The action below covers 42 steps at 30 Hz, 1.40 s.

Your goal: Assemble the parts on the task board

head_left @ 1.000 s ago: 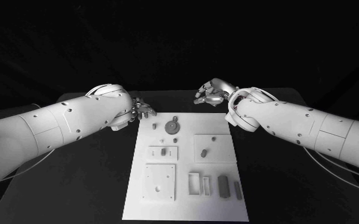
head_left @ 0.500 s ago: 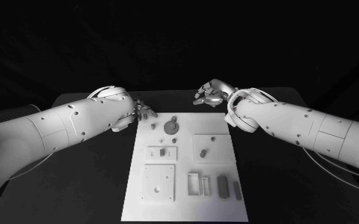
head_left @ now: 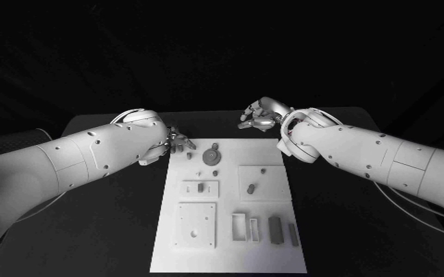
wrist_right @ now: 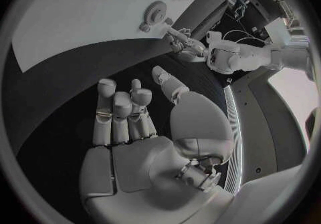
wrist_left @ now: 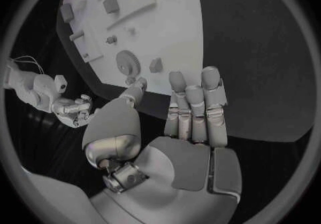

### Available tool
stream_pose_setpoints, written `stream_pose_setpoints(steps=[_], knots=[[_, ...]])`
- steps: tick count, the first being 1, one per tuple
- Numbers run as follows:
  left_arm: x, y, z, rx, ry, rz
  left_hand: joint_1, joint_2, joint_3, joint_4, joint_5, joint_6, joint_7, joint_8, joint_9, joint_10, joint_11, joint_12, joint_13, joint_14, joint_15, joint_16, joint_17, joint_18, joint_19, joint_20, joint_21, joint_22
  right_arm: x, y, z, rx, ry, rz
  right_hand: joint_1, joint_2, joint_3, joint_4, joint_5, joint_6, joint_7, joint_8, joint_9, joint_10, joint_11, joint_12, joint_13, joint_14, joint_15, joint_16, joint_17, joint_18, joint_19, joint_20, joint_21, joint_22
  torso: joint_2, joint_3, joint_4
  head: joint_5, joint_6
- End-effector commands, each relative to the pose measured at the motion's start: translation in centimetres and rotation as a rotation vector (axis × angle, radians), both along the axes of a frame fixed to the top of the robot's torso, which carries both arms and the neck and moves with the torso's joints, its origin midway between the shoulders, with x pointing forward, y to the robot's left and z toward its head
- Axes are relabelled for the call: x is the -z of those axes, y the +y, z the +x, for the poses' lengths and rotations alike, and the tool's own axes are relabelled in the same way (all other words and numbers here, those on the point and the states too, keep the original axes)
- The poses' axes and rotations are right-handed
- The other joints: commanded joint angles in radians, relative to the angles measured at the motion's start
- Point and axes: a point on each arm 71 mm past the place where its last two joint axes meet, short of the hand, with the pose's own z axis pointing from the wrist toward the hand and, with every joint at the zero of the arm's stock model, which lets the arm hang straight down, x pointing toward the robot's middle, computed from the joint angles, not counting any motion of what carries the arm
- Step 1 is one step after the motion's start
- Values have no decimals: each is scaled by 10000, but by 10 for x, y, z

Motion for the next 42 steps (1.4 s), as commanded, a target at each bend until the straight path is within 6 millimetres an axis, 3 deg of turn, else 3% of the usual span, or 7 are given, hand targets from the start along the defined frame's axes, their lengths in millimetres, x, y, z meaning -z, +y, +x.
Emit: stream_pose_setpoints(steps=[1,10,20,42], knots=[[3,-4,-2,306,325,-26,59,184,11,61,-26,-301,318,-17,-23,-46,1,70,11,-44,4,73,12,448,-4,53,-43,210,1,2,0,-153,29,-72,-104,23,-41,37,51,-9,81,-63,14,-76,21,-28,-16,5,-65,-38,-16,137,-16,2,-59,1,1,7,-1,-9,-6],[5,-7,-4,455,571,-91,366,617,-133,-145,223,-190,304,21,-82,-44,-14,107,10,-58,-6,122,27,435,-16,64,30,228,1,2,0,-152,54,-81,-108,24,-40,40,60,-11,81,-64,15,-76,21,-27,-16,6,-65,-37,-16,137,-15,1,-59,1,3,9,5,-17,-54],[8,-8,-5,495,724,-233,483,763,-277,-303,354,-131,292,38,-127,-51,-21,110,-6,-70,-14,129,23,426,-38,61,59,222,1,2,-1,-159,26,-59,-115,29,-37,46,75,-13,82,-66,17,-76,22,-27,-16,7,-64,-36,-16,137,-13,1,-59,1,-4,10,5,-26,-58],[8,-10,-5,460,739,-448,887,1332,-481,-854,562,-21,278,83,-239,-40,-32,119,-64,-61,-23,131,-11,393,-50,57,104,207,2,4,-1,-174,50,-42,-119,35,-28,49,107,-13,81,-69,22,-74,21,-23,-15,12,-65,-33,-16,137,-6,-3,-57,1,0,4,4,-32,-59]])
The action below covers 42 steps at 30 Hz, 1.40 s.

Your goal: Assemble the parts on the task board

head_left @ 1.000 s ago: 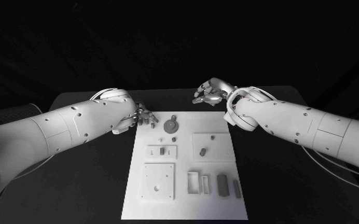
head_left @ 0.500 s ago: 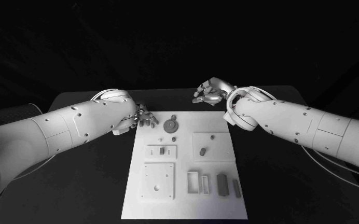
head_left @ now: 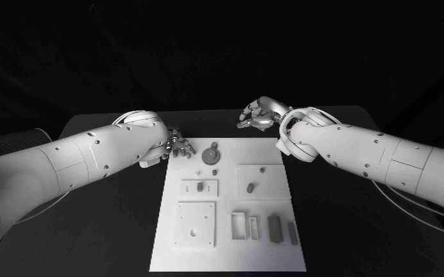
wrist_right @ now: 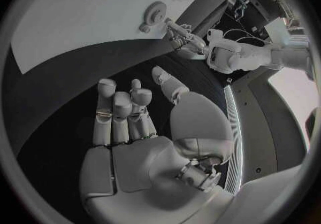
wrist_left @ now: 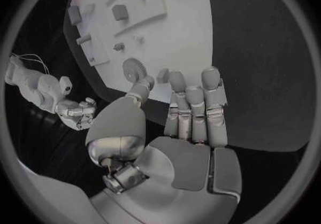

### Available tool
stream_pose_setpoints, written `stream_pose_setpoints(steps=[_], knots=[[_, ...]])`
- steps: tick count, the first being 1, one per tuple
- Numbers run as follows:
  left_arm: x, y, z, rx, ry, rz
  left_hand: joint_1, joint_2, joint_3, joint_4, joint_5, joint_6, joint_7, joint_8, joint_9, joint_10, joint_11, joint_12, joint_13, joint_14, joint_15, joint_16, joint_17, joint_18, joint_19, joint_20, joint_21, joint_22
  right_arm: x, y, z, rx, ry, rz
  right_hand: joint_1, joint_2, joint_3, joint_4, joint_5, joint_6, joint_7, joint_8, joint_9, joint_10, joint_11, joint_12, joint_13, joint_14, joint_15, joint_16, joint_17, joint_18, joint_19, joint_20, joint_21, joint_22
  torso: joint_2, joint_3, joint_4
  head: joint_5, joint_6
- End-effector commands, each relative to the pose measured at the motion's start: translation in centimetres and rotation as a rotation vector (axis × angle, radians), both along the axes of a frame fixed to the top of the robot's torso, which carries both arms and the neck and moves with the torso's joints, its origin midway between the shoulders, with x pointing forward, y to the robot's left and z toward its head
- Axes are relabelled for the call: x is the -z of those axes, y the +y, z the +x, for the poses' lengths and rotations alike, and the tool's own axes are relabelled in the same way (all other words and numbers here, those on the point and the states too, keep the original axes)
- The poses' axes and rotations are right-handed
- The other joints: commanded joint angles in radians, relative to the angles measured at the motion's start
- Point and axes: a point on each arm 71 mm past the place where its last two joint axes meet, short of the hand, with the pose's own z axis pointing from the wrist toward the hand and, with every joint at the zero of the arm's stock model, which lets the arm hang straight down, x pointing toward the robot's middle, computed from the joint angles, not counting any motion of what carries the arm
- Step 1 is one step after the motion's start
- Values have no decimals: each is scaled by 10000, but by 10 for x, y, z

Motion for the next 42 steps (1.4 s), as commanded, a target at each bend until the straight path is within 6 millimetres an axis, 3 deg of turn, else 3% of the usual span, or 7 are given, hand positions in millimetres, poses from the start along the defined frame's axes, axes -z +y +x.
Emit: stream_pose_setpoints(steps=[1,6,23,35,36,38,42], knots=[[1,-5,-1,155,136,-160,14,95,-3,-105,29,-62,172,41,-13,-40,-27,44,-11,-43,-42,62,-11,392,-32,39,64,203,0,2,-1,-156,24,-47,-80,-5,-29,49,68,-13,81,-69,16,-55,1,-23,-15,-1,-53,-33,-10,137,-6,-3,-57,2,-3,-3,4,6,-14],[1,-6,-1,180,144,-187,195,171,44,-207,-179,43,144,106,-18,-36,-52,45,-30,-45,-62,68,-15,383,-34,31,68,200,1,3,-1,-167,42,-52,-79,-5,-27,49,73,-13,81,-69,18,-55,1,-23,-15,0,-53,-33,-10,137,-6,-4,-57,2,-3,-6,2,5,-12],[0,-5,-1,102,91,-232,468,368,69,-396,-176,222,100,239,1,-39,-90,54,-53,-57,-92,82,-17,348,-35,23,81,202,2,2,0,-156,58,-57,-87,2,-23,53,84,-13,81,-71,22,-55,1,-21,-15,1,-53,-32,-11,137,-4,-5,-58,2,-2,-2,-1,10,-28],[1,-5,-1,137,158,-219,468,368,69,-396,-176,222,100,239,1,-39,-90,54,-53,-57,-92,82,-17,348,-35,23,81,202,2,2,0,-154,60,-56,-103,1,-23,58,89,-15,82,-74,27,-56,2,-20,-15,2,-53,-32,-12,137,-2,-6,-58,3,0,-4,-6,20,-47],[1,-5,-1,133,151,-232,1223,457,418,-873,327,418,56,369,61,7,-163,92,-38,-27,-155,119,1,384,12,-13,131,228,2,3,0,-157,60,-55,-104,1,-23,58,89,-15,82,-75,28,-56,2,-20,-15,2,-53,-31,-12,137,-2,-6,-58,3,0,-4,-1,19,-49],[1,-6,-1,131,156,-269,1492,353,848,-705,-153,445,34,400,57,37,-156,90,-61,4,-146,124,-7,318,84,23,155,200,2,3,0,-163,61,-54,-104,1,-23,58,89,-15,82,-75,28,-56,2,-20,-15,2,-53,-31,-12,137,-2,-6,-58,3,0,-3,-1,18,-53],[1,-6,-2,132,199,-316,1671,268,1129,-599,-100,455,34,432,46,61,-151,101,-81,25,-146,133,-13,290,104,4,178,207,2,3,-1,-164,60,-53,-106,1,-22,59,90,-15,82,-75,29,-56,2,-19,-15,3,-53,-31,-12,137,-2,-6,-58,3,-2,1,0,16,-59]])
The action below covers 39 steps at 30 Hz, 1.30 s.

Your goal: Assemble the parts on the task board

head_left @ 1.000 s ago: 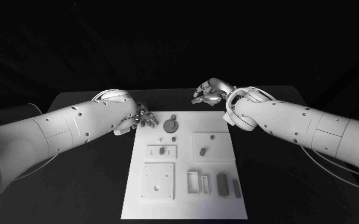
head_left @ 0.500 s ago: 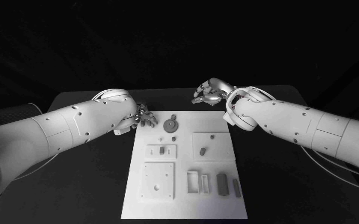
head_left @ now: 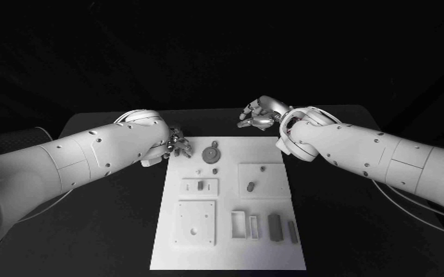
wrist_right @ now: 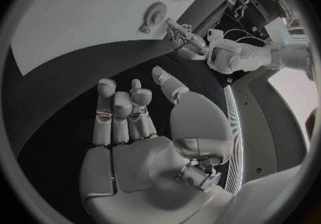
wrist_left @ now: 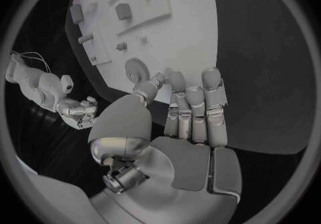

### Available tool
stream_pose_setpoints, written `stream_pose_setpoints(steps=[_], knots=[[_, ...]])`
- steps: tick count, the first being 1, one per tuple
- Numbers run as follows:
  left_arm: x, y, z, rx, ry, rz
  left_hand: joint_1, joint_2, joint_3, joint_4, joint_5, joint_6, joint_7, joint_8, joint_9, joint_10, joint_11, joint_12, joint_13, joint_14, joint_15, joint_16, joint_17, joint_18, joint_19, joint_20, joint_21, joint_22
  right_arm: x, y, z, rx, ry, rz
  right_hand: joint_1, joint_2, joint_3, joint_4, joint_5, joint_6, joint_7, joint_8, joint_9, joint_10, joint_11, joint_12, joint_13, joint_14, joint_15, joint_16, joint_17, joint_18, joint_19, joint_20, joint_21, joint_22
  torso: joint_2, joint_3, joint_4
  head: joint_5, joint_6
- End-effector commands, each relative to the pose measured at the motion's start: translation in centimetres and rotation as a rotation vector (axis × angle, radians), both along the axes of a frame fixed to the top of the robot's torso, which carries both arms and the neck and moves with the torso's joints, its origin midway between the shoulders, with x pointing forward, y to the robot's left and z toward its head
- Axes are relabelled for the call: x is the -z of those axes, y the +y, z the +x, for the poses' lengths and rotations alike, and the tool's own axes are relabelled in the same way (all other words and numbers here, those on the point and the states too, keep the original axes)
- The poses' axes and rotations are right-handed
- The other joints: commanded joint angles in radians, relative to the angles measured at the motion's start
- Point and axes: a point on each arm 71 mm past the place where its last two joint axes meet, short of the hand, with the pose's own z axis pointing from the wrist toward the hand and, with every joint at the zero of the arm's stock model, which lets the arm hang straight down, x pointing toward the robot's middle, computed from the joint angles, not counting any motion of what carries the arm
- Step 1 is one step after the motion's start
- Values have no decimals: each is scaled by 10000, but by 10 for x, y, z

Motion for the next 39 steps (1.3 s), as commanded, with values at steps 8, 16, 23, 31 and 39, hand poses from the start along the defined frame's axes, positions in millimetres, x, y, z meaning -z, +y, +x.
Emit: stream_pose_setpoints(steps=[8,16,23,31,39], knots=[[0,-2,-1,73,28,-192,424,149,295,-93,185,284,45,163,73,80,-84,67,-22,66,-61,59,-5,258,78,-37,119,224,0,2,-1,-160,24,-44,-111,2,-22,61,53,-14,82,-33,15,-74,19,-19,-15,13,-63,-31,-14,137,-1,-7,-59,3,-1,3,6,0,-11],[0,-2,0,-23,-5,-360,623,222,555,-133,199,494,-36,371,227,158,-156,94,-47,122,-120,89,0,229,125,-74,179,221,0,2,-1,-157,27,-46,-114,1,-21,61,55,-14,82,-34,17,-74,19,-19,-16,13,-63,-31,-14,137,-1,-7,-59,3,-1,6,4,6,-15],[0,0,-1,-287,72,-617,599,172,684,-152,688,666,-113,567,384,287,-225,161,-53,206,-177,176,44,204,201,-132,294,231,0,2,-1,-151,27,-49,-116,0,-20,62,57,-14,82,-34,19,-74,19,-18,-16,13,-63,-31,-14,137,-1,-8,-60,3,-2,5,1,9,-10],[3,7,-11,-752,597,-1368,391,118,734,-212,1812,805,-197,766,544,426,-305,277,-24,275,-252,322,164,177,277,-221,492,235,0,-1,-1,-101,36,-67,-114,0,-16,59,61,-14,81,-35,21,-75,19,-18,-16,13,-63,-31,-15,137,-1,-9,-60,3,-19,11,13,38,13],[4,12,-30,-956,797,-2006,315,46,776,-286,2330,925,-259,869,605,558,-364,368,10,377,-302,409,239,177,361,-286,658,235,1,-5,0,-28,41,-79,-112,-3,-15,55,62,-13,81,-35,23,-76,18,-18,-16,12,-64,-31,-15,137,-2,-10,-61,4,-26,6,25,29,31]])
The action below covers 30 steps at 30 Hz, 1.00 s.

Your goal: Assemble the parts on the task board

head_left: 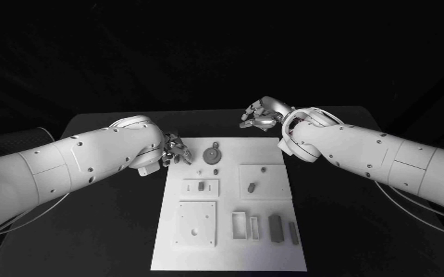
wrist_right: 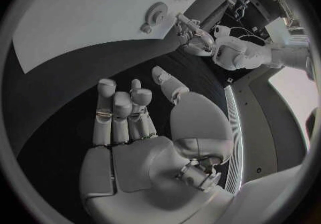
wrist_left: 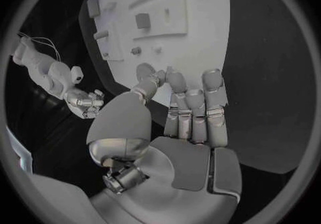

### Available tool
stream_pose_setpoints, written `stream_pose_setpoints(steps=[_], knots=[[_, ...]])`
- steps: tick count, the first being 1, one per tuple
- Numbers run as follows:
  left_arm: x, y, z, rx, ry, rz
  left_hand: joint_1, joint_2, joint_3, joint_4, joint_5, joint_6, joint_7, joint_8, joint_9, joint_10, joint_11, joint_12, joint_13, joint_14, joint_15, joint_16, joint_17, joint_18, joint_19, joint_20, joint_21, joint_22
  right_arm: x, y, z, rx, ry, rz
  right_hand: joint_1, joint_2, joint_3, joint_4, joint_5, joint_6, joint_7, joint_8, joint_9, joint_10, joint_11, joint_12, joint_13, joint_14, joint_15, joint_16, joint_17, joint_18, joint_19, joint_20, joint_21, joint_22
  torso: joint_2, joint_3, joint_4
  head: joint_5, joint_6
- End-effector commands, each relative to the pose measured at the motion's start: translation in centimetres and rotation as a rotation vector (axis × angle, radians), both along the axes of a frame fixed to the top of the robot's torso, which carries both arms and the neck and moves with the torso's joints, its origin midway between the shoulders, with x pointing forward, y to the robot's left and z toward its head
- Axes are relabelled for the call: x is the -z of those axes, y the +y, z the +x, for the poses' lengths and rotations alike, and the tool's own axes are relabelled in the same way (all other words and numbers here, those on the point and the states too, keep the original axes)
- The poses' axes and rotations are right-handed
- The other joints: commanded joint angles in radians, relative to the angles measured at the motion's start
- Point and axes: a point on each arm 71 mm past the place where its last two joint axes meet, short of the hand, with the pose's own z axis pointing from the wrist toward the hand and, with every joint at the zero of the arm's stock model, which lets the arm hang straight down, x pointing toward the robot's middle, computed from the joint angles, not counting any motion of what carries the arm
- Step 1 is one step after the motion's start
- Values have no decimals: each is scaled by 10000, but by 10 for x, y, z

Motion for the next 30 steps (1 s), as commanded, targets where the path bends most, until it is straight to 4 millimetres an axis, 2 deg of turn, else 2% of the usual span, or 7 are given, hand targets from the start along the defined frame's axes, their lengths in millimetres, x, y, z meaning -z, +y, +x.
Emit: stream_pose_setpoints(steps=[1,10,13,17,21,25,30], knots=[[0,1,-8,-504,105,-629,-58,-23,243,-243,902,339,189,753,665,105,-48,60,20,221,-257,57,24,179,99,-131,94,229,1,-1,0,-91,36,-56,-112,-4,-15,55,62,-13,81,-36,17,-56,-2,-17,-16,22,-73,-31,-15,137,-2,-10,-61,4,0,-5,6,-4,9],[0,7,-30,-540,158,-844,-84,-80,274,-298,1224,455,131,831,702,227,-107,139,51,326,-314,138,101,185,180,-177,223,227,1,-2,0,-51,51,-49,-112,-7,-13,51,63,-12,81,-36,20,-56,-2,-17,-16,21,-73,-32,-16,137,-3,-10,-61,4,-7,-10,18,45,15],[6,11,-42,-489,325,-767,-81,-93,277,-315,1251,476,121,845,708,247,-117,153,56,344,-321,157,118,188,194,-185,249,229,2,-4,0,-30,71,-54,-113,-8,-13,52,63,-13,81,-37,21,-57,-2,-17,-16,21,-73,-32,-16,137,-3,-10,-62,4,-21,-16,34,51,-15],[8,10,-48,-403,425,-798,-84,-90,278,-316,1260,484,117,850,711,256,-120,159,58,350,-323,166,126,188,198,-187,259,229,4,-4,-1,-24,100,-56,-113,-8,-12,51,63,-13,81,-37,21,-57,-2,-17,-16,21,-73,-32,-16,137,-3,-11,-62,4,-13,-14,31,99,7],[10,14,-51,-464,338,-751,-89,-84,280,-315,1268,493,114,857,714,263,-123,165,60,355,-326,173,134,187,200,-188,268,229,4,-5,-1,-5,115,-65,-113,-8,-11,50,64,-13,81,-38,22,-57,-2,-17,-17,20,-73,-32,-16,137,-3,-11,-62,4,-16,-28,29,113,-5],[12,16,-55,-519,384,-760,-101,-92,275,-322,1277,512,106,870,719,281,-131,179,65,366,-332,190,149,187,204,-191,284,229,5,-6,-1,7,134,-71,-113,-9,-10,49,65,-13,81,-38,23,-58,-2,-17,-17,20,-73,-32,-17,137,-3,-11,-63,4,-13,-14,22,160,-32],[16,15,-60,-444,405,-734,-132,-103,262,-325,1281,542,92,891,728,308,-144,202,74,386,-343,215,173,189,221,-199,317,229,5,-7,-1,20,144,-76,-114,-9,-10,49,65,-13,81,-39,24,-58,-2,-17,-17,20,-73,-33,-17,137,-3,-11,-63,5,-9,-12,24,163,-59]])
